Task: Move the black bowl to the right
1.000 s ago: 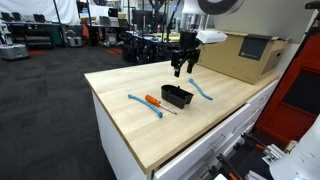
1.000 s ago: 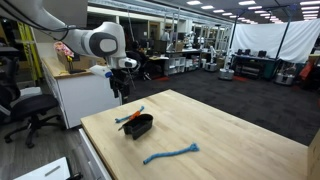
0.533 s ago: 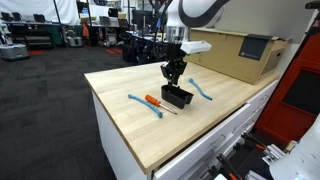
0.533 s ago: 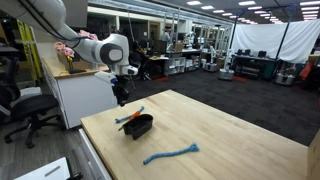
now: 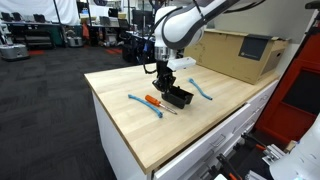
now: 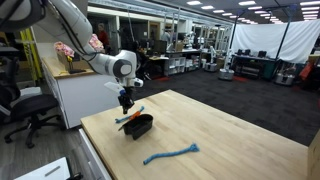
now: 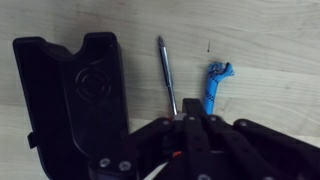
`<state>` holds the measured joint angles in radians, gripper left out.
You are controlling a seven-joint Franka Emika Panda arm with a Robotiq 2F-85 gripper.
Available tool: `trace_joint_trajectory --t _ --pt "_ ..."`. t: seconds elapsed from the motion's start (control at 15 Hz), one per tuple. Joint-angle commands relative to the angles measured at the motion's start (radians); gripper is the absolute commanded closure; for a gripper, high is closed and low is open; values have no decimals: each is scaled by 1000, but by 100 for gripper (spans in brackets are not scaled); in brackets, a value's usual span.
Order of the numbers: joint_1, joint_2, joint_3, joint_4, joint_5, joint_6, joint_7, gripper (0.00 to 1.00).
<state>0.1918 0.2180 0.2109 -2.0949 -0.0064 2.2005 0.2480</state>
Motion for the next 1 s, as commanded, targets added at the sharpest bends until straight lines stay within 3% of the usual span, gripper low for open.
trace_joint_trajectory --t 0.0,0.47,0.93 --pt "29 113 -45 101 -75 -29 52 100" --pt "109 159 -143 148 -322 -98 289 100" --pt "110 133 -182 99 -445 -162 451 100"
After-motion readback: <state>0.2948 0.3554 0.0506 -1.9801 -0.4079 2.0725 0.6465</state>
